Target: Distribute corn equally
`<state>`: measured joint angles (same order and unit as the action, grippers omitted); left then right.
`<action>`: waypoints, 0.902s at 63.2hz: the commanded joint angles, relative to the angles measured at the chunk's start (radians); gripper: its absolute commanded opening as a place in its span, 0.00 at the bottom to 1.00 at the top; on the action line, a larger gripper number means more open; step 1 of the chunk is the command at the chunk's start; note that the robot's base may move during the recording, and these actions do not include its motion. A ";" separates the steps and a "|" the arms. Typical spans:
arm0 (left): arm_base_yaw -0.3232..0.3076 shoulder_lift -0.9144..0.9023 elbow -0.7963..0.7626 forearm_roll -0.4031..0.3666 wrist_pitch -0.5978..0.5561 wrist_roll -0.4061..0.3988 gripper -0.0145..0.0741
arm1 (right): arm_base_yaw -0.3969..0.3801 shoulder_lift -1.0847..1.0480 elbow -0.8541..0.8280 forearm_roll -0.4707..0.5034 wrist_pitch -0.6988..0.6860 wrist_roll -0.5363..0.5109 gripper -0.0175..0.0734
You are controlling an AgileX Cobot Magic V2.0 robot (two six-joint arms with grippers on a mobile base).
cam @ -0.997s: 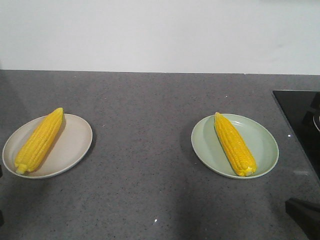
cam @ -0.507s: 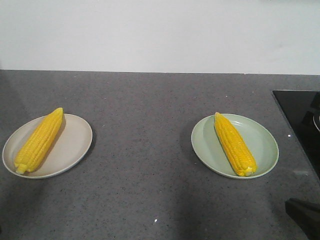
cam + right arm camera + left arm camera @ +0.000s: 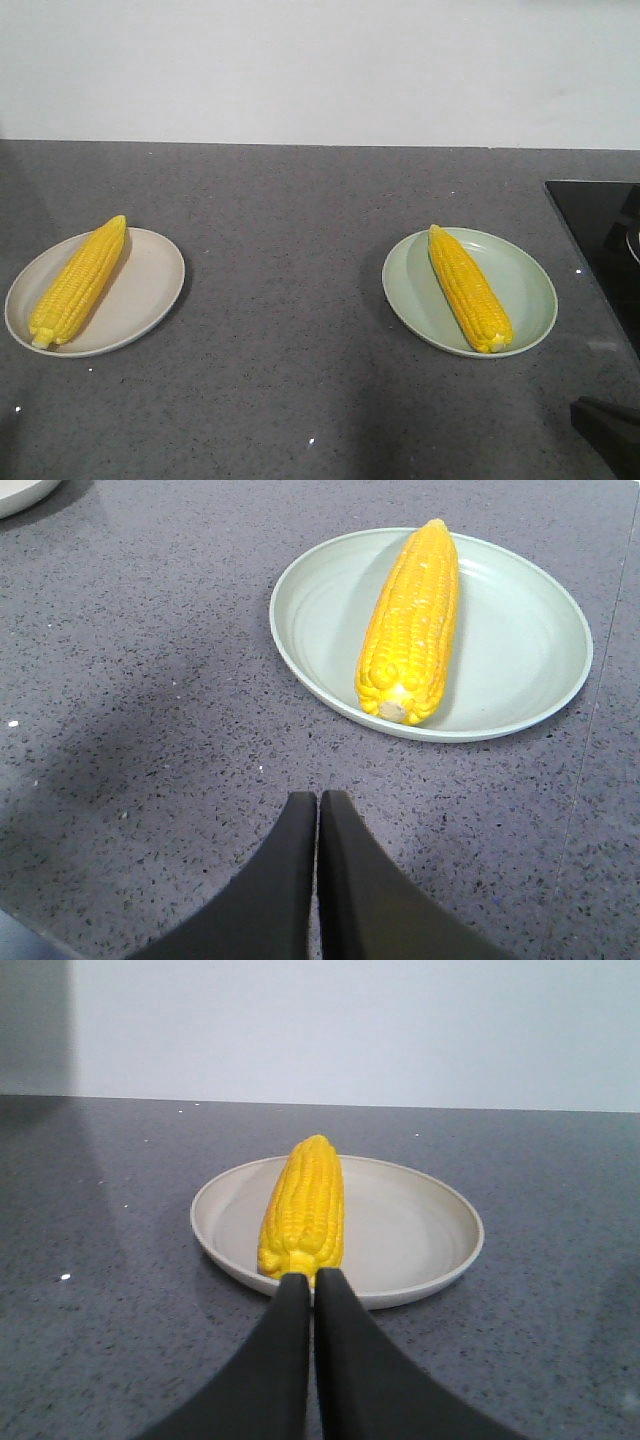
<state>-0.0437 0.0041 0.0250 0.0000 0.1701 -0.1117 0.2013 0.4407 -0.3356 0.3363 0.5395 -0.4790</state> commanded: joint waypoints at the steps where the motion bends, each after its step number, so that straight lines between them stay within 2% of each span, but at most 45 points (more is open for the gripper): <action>1: 0.034 -0.032 -0.023 0.011 -0.022 -0.012 0.16 | -0.001 0.004 -0.027 0.013 -0.057 -0.010 0.19; 9: 0.061 -0.032 -0.023 0.009 -0.011 -0.012 0.16 | -0.001 0.004 -0.027 0.013 -0.054 -0.010 0.19; 45: 0.061 -0.030 -0.022 0.000 -0.140 -0.011 0.16 | -0.001 0.004 -0.027 0.014 -0.054 -0.010 0.19; 51: 0.060 -0.030 -0.022 -0.014 -0.162 0.001 0.16 | -0.001 0.004 -0.027 0.014 -0.054 -0.010 0.19; 57: 0.060 -0.030 -0.022 -0.068 -0.162 0.046 0.16 | -0.001 0.004 -0.027 0.014 -0.054 -0.010 0.19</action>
<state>0.0158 -0.0123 0.0246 -0.0181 0.0950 -0.1015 0.2013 0.4394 -0.3356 0.3363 0.5449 -0.4790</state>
